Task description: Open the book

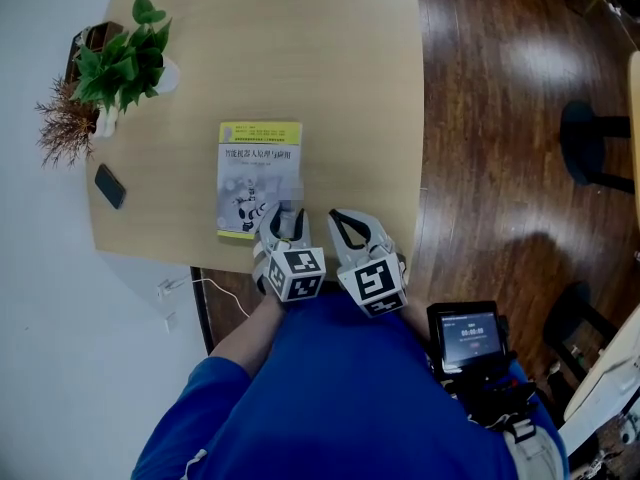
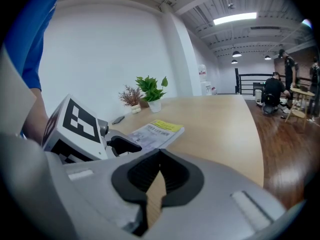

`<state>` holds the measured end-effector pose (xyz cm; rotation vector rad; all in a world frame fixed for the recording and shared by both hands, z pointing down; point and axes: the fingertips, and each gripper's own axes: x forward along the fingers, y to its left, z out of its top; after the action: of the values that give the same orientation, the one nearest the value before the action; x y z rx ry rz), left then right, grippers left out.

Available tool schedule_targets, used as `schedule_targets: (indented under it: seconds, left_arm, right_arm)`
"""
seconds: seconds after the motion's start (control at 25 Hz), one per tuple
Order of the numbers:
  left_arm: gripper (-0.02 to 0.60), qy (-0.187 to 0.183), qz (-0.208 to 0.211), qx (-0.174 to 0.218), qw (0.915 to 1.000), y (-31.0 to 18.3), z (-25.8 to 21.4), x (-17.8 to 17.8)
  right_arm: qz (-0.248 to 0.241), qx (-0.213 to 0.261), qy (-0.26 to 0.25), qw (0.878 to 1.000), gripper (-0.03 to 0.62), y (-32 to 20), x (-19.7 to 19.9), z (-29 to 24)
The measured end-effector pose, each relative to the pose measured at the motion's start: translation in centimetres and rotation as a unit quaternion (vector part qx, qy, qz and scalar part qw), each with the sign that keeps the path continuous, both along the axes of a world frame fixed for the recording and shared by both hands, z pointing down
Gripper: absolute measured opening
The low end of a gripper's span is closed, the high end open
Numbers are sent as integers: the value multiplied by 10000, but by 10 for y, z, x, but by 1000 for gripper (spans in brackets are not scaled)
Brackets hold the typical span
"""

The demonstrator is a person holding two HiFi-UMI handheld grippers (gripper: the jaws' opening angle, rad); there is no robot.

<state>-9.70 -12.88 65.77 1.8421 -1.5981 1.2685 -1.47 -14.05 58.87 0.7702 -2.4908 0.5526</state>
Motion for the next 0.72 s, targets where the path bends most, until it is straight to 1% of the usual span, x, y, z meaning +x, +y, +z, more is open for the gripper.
schedule_targets:
  seconds: [0.2, 0.4, 0.56, 0.72]
  left_arm:
    - [190, -108, -87, -69, 9999, -1, 6, -4]
    - [187, -127, -186, -70, 9997, -2, 5, -6]
    - [187, -95, -261, -22, 9996, -2, -1, -6]
    - [170, -81, -308, 82, 9995, -1, -10, -6]
  right_arm:
    - [13, 5, -46, 10000, 3, -3, -1, -2]
    - [-68, 25, -50, 10000, 3, -5, 1, -2]
    - [-125, 40, -92, 9999, 3, -6, 3, -4]
    - [-168, 62, -145, 9997, 3, -3, 3, -8]
